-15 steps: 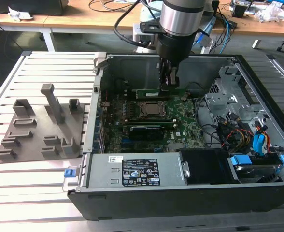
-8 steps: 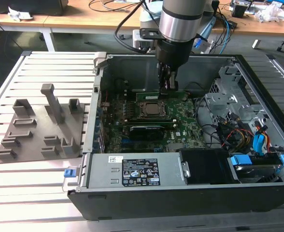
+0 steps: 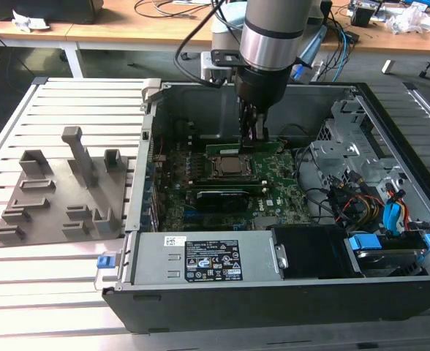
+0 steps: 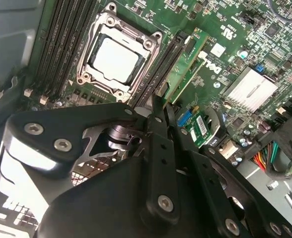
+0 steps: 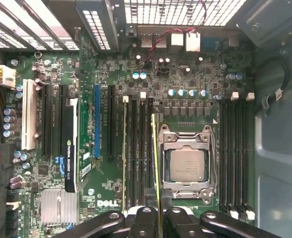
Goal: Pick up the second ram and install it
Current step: 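Insert the second ram into the second slot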
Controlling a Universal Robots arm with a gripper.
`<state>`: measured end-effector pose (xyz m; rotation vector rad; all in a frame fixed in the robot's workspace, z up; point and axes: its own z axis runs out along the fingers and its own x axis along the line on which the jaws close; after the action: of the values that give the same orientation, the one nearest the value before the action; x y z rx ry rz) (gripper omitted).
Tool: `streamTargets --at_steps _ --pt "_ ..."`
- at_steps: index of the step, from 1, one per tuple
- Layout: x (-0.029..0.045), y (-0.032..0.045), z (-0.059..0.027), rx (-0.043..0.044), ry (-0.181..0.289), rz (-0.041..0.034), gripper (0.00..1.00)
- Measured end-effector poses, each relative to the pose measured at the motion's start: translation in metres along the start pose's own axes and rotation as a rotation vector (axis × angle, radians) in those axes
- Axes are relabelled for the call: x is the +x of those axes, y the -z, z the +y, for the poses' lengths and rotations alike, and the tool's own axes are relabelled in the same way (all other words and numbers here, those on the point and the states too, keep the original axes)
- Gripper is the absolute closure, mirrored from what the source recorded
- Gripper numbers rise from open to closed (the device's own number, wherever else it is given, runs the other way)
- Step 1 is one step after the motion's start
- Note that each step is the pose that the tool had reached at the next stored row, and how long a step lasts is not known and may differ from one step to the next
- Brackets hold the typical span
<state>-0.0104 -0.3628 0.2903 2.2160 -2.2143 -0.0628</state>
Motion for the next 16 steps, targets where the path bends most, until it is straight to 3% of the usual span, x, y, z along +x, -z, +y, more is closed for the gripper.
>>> streamTargets --at_steps 13,16 --pt "-0.0005 -0.0222 0.0002 0.0000 0.000 -0.0002 0.86" --pt "-0.0006 -0.0271 0.0054 0.0001 -0.006 -0.0003 0.86"
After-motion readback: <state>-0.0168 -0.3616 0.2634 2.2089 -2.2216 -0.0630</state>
